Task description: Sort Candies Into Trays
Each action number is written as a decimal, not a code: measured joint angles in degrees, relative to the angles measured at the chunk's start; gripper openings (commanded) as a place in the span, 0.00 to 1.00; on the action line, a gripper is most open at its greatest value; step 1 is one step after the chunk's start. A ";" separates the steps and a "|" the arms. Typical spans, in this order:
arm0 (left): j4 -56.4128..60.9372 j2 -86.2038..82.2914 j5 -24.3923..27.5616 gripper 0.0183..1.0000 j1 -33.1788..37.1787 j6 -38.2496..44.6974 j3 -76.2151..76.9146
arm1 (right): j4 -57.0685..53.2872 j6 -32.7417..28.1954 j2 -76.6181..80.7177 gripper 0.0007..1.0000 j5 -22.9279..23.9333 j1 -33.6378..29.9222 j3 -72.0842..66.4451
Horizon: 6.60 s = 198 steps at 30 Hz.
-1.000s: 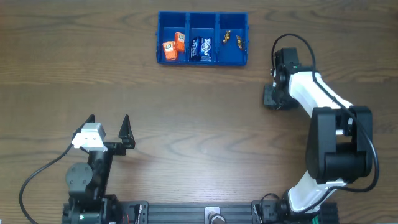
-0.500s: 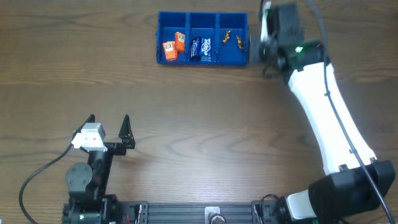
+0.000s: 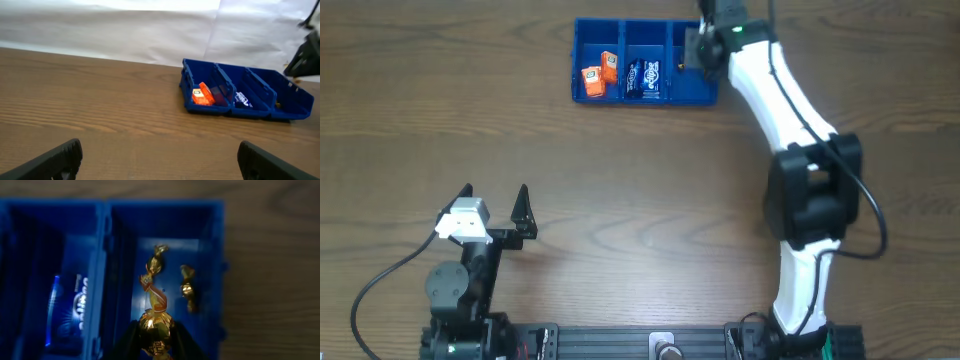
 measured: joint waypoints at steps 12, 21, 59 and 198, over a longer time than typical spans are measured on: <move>0.00 0.00 0.00 1.00 0.00 0.00 0.00 | 3.54 0.37 0.57 1.00 0.00 0.52 0.15; 0.00 0.00 0.00 1.00 0.00 -0.02 0.00 | 11.34 -2.45 -19.37 1.00 0.24 -2.25 -15.61; -0.04 0.00 0.00 1.00 0.00 -0.02 0.07 | 30.38 -10.27 -123.43 1.00 -10.64 -16.92 -103.51; -0.04 0.00 0.00 1.00 0.00 0.00 0.07 | 33.57 -15.41 -123.56 1.00 -1.42 -14.80 -105.44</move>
